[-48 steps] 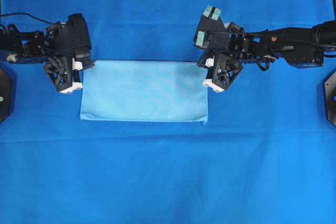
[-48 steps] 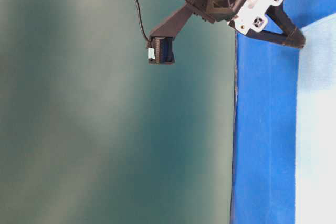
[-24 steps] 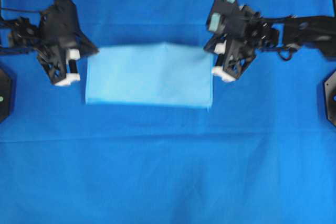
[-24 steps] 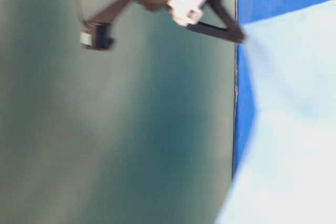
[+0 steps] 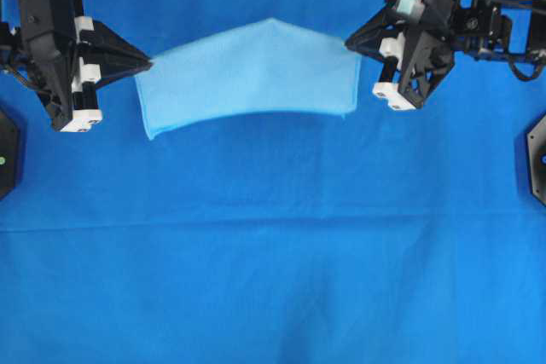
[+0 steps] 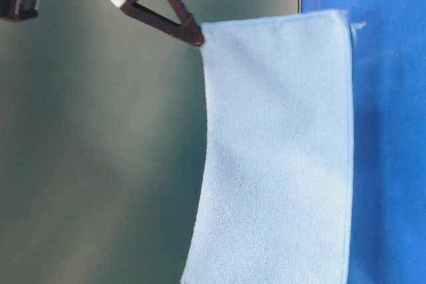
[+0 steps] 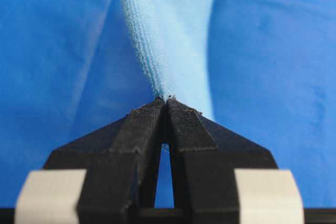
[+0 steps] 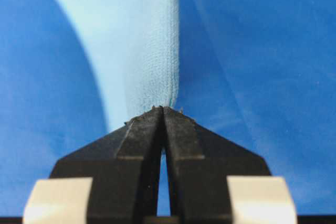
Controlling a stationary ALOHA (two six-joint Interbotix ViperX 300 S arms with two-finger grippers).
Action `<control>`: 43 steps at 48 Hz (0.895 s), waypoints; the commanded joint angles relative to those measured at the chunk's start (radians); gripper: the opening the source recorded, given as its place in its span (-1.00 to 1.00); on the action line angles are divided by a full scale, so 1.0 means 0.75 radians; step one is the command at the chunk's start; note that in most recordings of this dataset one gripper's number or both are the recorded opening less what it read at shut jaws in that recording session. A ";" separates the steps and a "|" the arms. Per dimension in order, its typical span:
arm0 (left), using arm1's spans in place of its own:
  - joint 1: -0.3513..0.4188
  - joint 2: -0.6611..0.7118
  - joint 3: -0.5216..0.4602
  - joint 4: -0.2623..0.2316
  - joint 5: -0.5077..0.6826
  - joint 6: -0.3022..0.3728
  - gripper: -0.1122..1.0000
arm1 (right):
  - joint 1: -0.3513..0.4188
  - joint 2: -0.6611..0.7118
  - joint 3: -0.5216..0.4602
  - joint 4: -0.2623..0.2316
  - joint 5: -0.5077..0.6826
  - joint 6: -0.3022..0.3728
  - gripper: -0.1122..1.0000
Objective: Fold the light blue towel.
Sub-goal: 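Lift the folded towel with both grippers off the table, then swing the left gripper's end toward the near side, rotating the towel vertical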
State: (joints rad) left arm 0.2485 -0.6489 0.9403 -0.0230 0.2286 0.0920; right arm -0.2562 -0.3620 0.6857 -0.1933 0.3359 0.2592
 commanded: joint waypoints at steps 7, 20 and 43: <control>-0.051 0.029 -0.037 0.000 -0.016 -0.006 -0.77 | -0.020 0.000 -0.045 -0.037 -0.006 0.004 -0.79; -0.282 0.237 -0.139 0.000 -0.160 -0.004 -0.77 | -0.176 0.125 -0.110 -0.117 -0.014 0.008 -0.79; -0.536 0.689 -0.562 0.000 -0.284 0.096 -0.77 | -0.284 0.374 -0.382 -0.346 -0.047 0.004 -0.79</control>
State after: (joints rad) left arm -0.1135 -0.1641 0.5921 -0.0215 0.0337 0.1565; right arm -0.4433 -0.0798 0.4418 -0.4280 0.3114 0.2623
